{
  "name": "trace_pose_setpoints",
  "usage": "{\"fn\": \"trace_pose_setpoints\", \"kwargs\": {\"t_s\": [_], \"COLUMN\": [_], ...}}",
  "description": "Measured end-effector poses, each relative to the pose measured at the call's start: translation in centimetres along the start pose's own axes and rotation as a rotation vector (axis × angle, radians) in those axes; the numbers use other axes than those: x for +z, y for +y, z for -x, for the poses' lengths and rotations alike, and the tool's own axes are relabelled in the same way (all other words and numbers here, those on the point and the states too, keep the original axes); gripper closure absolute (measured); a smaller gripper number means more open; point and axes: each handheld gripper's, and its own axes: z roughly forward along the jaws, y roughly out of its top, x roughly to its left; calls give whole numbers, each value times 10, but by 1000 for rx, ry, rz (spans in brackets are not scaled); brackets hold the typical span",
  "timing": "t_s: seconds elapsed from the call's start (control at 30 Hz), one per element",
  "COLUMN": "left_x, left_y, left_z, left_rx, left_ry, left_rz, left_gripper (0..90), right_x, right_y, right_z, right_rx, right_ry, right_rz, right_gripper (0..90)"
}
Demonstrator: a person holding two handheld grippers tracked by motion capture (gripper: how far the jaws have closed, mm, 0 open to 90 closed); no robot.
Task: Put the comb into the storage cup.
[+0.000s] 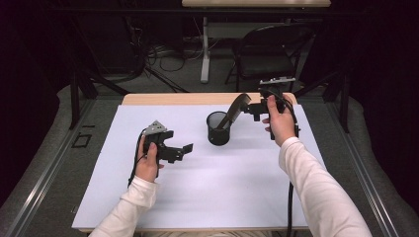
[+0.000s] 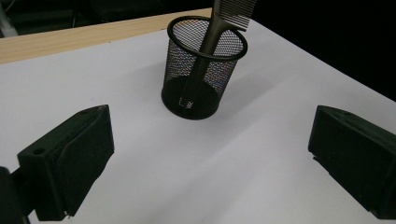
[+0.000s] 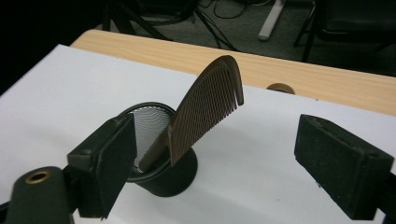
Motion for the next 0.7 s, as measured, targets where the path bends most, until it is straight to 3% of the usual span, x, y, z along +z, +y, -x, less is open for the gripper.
{"fn": "trace_pose_setpoints", "kwargs": {"t_s": [0.1, 0.33, 0.7], "left_x": [-1, -3, -10], "left_y": [1, 2, 6], "left_z": [0, 0, -2], "left_rx": [5, 4, 7], "left_ry": [-4, -7, -9], "left_rz": [1, 1, 12], "left_gripper": [5, 5, 5], "right_x": [-3, -11, -25], "right_y": [0, 0, -2], "right_z": [-4, -13, -21], "right_rx": [-15, -63, -113], "right_ry": [8, 10, 14], "right_rz": [-7, -15, -3], "right_gripper": [44, 0, 0]}}
